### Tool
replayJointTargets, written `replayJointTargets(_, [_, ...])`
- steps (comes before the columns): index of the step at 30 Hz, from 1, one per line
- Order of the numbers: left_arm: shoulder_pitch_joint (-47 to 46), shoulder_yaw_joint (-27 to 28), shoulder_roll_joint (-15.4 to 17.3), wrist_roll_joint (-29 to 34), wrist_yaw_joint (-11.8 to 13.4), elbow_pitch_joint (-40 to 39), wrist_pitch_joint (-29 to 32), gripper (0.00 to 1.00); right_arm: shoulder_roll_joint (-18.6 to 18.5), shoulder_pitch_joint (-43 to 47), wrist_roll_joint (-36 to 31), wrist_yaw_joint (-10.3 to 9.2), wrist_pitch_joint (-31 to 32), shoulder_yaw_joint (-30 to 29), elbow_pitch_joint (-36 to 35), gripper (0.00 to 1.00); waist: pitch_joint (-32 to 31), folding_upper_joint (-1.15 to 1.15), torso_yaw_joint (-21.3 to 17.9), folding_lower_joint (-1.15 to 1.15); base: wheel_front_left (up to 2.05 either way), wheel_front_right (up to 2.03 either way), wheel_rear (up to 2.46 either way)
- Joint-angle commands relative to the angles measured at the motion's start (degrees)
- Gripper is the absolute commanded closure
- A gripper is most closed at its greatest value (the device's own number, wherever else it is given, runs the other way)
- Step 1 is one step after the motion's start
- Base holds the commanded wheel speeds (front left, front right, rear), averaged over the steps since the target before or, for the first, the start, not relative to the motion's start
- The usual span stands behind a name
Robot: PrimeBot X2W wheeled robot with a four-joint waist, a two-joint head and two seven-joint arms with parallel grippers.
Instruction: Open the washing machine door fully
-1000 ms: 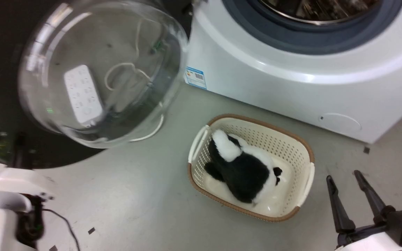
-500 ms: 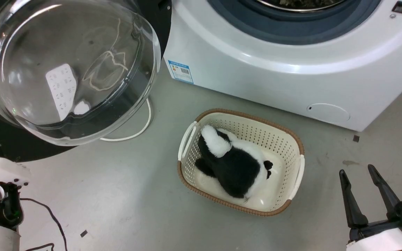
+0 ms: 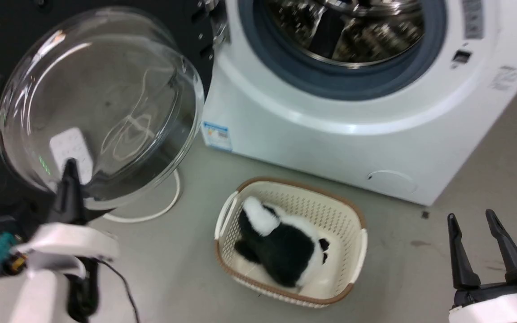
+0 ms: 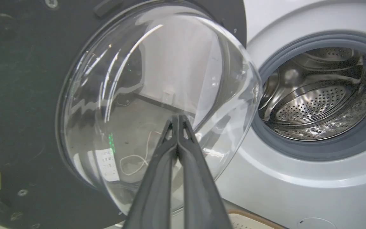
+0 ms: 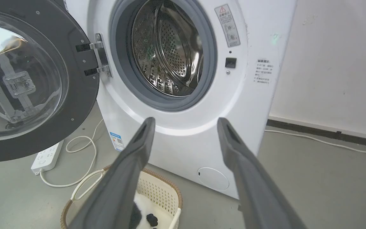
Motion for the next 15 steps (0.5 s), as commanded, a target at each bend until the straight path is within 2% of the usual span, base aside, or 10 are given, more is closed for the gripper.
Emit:
replayJointTargets(1, [2.2, -0.5, -1.3, 0.7, 0.3, -2.3, -0.3, 1.00, 0.5, 0.3, -1.1, 0.05, -0.3, -0.3, -0.5, 0.00, -2.6, 0.00, -2.5, 0.01, 0.00, 0.00, 0.00])
replayJointTargets(8, [9.2, -2.9, -5.9, 4.8, 1.4, -9.7, -0.3, 1.00, 1.6, 1.6, -5.5, 0.05, -0.3, -0.3, -2.0, 0.00, -5.9, 0.00, -7.1, 0.01, 0.00, 0.00, 0.00])
replayJointTargets(15, [14.9, -5.6, -9.2, 7.5, 1.0, -9.9, -0.3, 1.00, 2.6, 3.1, -6.2, 0.05, -0.3, 0.1, -1.9, 0.00, -8.1, 0.00, -11.3, 0.01, 0.00, 0.00, 0.00])
